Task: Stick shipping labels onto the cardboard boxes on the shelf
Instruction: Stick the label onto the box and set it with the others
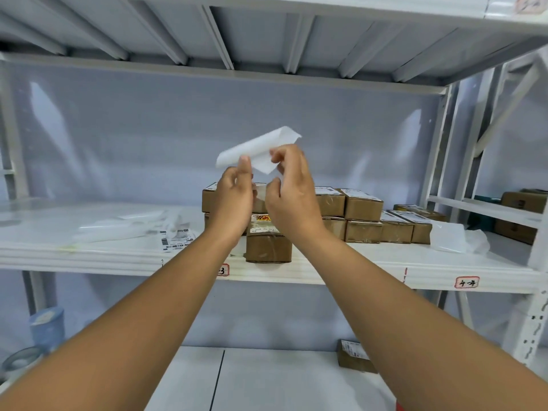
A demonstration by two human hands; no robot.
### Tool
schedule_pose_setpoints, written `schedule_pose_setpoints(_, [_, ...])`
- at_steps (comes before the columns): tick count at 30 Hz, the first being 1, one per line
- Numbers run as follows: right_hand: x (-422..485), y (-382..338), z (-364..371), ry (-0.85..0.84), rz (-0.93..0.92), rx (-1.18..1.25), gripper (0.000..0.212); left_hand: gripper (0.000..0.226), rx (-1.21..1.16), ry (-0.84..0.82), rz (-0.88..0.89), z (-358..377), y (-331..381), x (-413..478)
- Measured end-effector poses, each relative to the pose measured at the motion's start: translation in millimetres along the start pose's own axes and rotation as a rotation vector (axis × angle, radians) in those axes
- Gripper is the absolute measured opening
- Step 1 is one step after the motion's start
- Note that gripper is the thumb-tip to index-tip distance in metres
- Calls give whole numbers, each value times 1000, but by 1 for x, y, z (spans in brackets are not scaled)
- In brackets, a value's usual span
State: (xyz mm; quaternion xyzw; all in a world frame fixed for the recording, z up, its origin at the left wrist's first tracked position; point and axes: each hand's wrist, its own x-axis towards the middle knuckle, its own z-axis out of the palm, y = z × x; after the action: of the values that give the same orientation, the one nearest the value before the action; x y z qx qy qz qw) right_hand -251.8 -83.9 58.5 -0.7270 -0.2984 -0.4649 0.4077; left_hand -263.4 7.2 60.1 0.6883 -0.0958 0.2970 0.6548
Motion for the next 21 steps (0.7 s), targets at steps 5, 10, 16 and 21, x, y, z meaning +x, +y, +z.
schedule_pose_setpoints(5, [-9,-3,4,-33,32,44,30,31,-342,63,-155,-4,2,9])
schedule_pose_setpoints(10, [-5,-4,5,146,91,-16,17,12,-748,99,-207,-8,11,12])
schedule_pose_setpoints(16, [14,1,5,50,983,672,29,15,-614,128,-170,-9,2,11])
schedule_pose_setpoints(21, [18,10,4,95,1006,829,35,13,-198,53,-71,-8,-9,4])
